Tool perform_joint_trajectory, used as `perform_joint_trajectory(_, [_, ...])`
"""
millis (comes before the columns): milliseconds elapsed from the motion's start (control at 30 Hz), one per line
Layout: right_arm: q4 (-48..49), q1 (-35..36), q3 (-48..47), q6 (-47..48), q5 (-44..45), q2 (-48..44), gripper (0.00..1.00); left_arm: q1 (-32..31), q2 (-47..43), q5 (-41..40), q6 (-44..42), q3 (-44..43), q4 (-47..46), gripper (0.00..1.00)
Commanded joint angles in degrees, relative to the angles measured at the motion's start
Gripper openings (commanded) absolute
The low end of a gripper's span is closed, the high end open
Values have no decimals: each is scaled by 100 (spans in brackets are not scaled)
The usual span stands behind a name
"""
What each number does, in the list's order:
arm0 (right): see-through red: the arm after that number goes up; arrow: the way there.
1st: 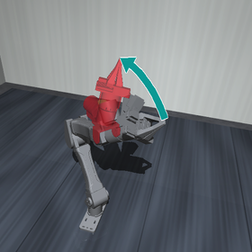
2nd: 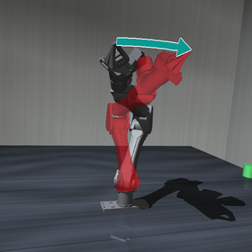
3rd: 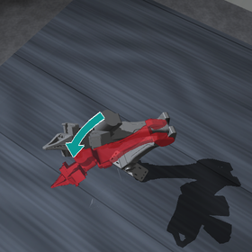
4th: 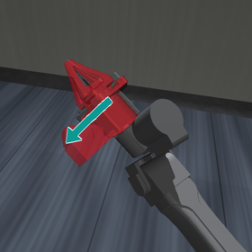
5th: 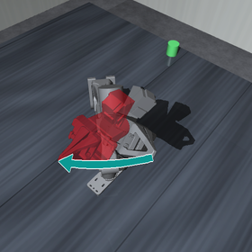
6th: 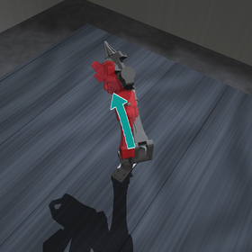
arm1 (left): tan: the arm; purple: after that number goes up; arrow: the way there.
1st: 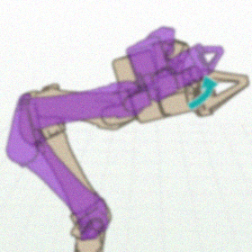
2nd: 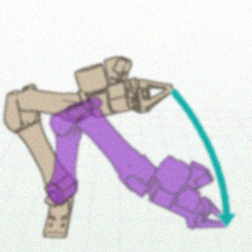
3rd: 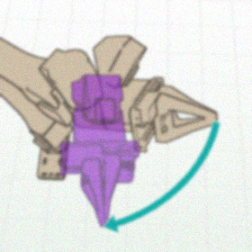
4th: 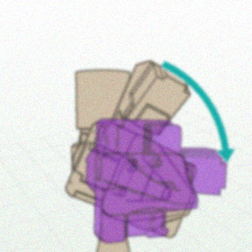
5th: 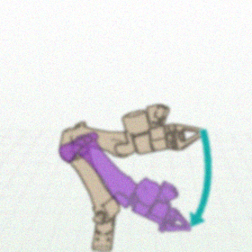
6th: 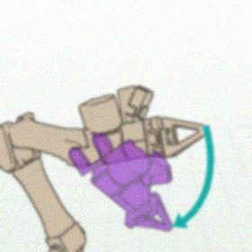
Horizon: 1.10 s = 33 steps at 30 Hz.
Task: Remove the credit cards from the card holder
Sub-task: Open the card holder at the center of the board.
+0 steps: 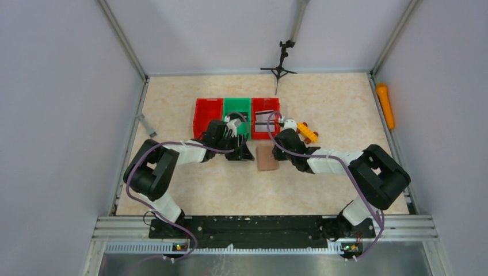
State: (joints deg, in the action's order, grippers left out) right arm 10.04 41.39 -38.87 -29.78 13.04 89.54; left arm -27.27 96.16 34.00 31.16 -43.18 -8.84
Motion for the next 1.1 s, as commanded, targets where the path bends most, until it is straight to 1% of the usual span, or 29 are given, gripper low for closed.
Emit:
perform_joint_trajectory(0, [-64, -110, -176, -37, -503, 196, 2, 0, 27, -17, -134, -199, -17, 51])
perform_joint_trajectory(33, [-11, -119, -155, -43, -573, 173, 0, 2, 30, -8, -136, -204, -21, 51])
perform_joint_trajectory(200, [512, -131, 218, 5, -729, -344, 0, -6, 85, 109, -100, -217, -82, 52])
perform_joint_trajectory(300, [675, -138, 403, -4, -674, -613, 0, -3, 166, 254, -26, -205, -190, 53])
perform_joint_trajectory(333, [650, -150, 414, -21, -647, -636, 3, -6, 204, 285, -4, -201, -221, 53])
perform_joint_trajectory(367, [594, -168, 399, -36, -643, -636, 17, -3, 228, 304, 11, -211, -229, 53])
perform_joint_trajectory(400, [540, -193, 375, -56, -644, -612, 28, -4, 252, 307, 21, -215, -229, 53])
perform_joint_trajectory(467, [380, -218, 323, -90, -609, -562, 42, -13, 270, 309, 18, -238, -211, 53])
perform_joint_trajectory(533, [301, -219, 342, -140, -644, -554, 51, -30, 288, 273, -6, -262, -159, 52])
perform_joint_trajectory(633, [415, -219, 550, -200, -816, -652, 60, -59, 304, 241, -43, -285, -100, 51])
perform_joint_trajectory(767, [285, -235, 540, -158, -1010, -554, 61, -99, 415, 281, -100, -414, 56, 49])
perform_joint_trajectory(900, [365, -250, 460, -166, -1520, -237, 60, -162, 649, 335, -154, -635, 359, 47])
perform_joint_trajectory(933, [401, -247, 445, -175, -1625, -152, 58, -172, 664, 332, -161, -650, 377, 47])
perform_joint_trajectory(967, [422, -251, 415, -191, -1711, -72, 53, -179, 667, 320, -175, -661, 400, 47])
perform_joint_trajectory(1067, [447, -254, 363, -230, -1875, 81, 33, -189, 740, 243, -218, -725, 559, 46])
